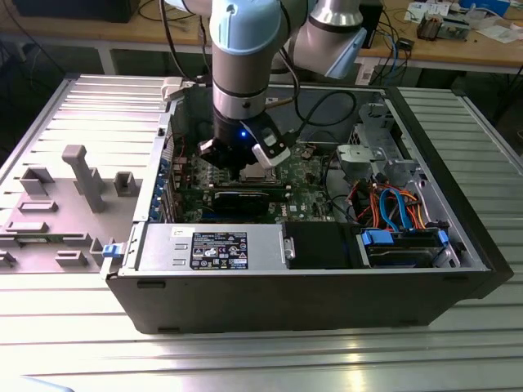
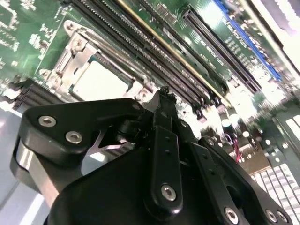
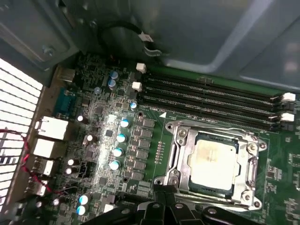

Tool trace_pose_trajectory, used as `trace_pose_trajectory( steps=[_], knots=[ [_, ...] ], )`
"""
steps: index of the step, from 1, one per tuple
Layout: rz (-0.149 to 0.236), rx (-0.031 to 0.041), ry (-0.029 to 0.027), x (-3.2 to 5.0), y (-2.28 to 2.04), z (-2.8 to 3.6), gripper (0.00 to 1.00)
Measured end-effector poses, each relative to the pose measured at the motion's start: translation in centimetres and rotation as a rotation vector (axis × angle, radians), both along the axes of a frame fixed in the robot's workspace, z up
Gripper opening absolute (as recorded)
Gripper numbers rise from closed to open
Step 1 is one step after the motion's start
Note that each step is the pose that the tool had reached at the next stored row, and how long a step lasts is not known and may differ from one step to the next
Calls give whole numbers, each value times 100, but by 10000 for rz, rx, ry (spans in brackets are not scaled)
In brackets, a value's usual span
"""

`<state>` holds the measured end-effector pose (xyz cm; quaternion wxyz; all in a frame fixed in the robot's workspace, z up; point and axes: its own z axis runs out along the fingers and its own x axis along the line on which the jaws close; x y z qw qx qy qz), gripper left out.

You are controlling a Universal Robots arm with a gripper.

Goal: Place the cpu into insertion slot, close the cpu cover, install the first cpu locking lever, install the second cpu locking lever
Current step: 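Install the second cpu locking lever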

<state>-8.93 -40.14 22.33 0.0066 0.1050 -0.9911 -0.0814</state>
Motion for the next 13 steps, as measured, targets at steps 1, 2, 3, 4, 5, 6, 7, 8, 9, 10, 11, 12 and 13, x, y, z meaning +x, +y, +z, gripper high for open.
trace_pose_trajectory(
  steps=[1, 2, 3, 4, 5, 6, 7, 8, 9, 10, 11, 12, 13],
  knots=[
    [-1, -1, -1, 1, 0, 35, 11],
    [-1, -7, -1, 6, 4, 44, 11],
    [0, -37, 23, 25, 19, 45, 11],
    [0, -60, 51, 37, 33, 46, 11],
    [-4, -114, 80, 47, 57, 47, 11],
    [-2, -195, 90, 52, 83, 47, 11],
    [-1, -341, 92, 56, 122, 46, 11],
    [-1, -501, 94, 57, 152, 46, 11],
    [-3, -604, 96, 58, 178, 46, 11],
    [-4, -727, 97, 58, 208, 46, 11],
    [-4, -818, 97, 60, 227, 46, 11],
    [-5, -1005, 100, 65, 249, 46, 11],
    [-5, -1113, 103, 69, 264, 46, 11]
  ],
)
